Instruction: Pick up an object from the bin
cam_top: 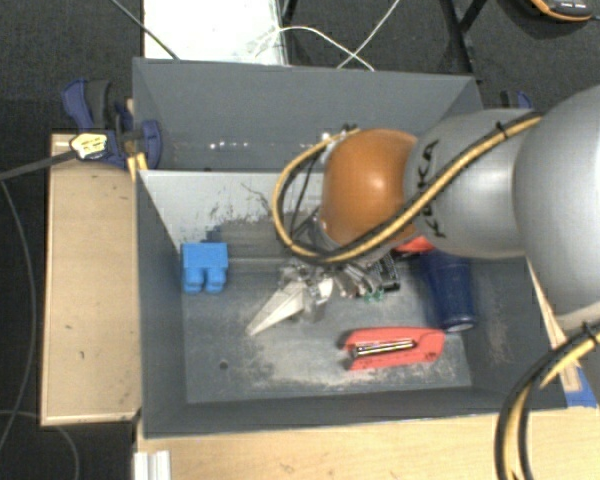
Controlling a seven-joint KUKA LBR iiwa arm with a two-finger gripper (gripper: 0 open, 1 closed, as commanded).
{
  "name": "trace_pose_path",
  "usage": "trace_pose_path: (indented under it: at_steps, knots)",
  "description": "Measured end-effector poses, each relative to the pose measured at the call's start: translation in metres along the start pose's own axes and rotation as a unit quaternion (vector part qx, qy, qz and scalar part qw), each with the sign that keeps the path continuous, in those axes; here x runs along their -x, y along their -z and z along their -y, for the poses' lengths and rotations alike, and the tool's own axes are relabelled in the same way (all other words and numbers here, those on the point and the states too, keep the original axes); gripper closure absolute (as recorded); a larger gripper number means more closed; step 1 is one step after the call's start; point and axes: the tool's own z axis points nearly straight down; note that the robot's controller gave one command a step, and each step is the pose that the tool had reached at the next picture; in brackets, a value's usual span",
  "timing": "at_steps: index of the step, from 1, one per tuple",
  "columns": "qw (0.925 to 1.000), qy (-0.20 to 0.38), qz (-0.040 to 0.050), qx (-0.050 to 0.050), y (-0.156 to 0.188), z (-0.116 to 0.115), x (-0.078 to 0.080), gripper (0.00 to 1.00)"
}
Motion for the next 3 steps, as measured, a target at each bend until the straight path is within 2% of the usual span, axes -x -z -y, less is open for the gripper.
trace_pose_path:
  at_steps: [1, 3]
  knots:
    - [1.0000, -0.001, 0.0000, 0.000, 0.000, 0.000, 0.000, 1.00]
    - [1.0000, -0.003, -0.0016, 0.001, 0.052, -0.001, -0.001, 1.00]
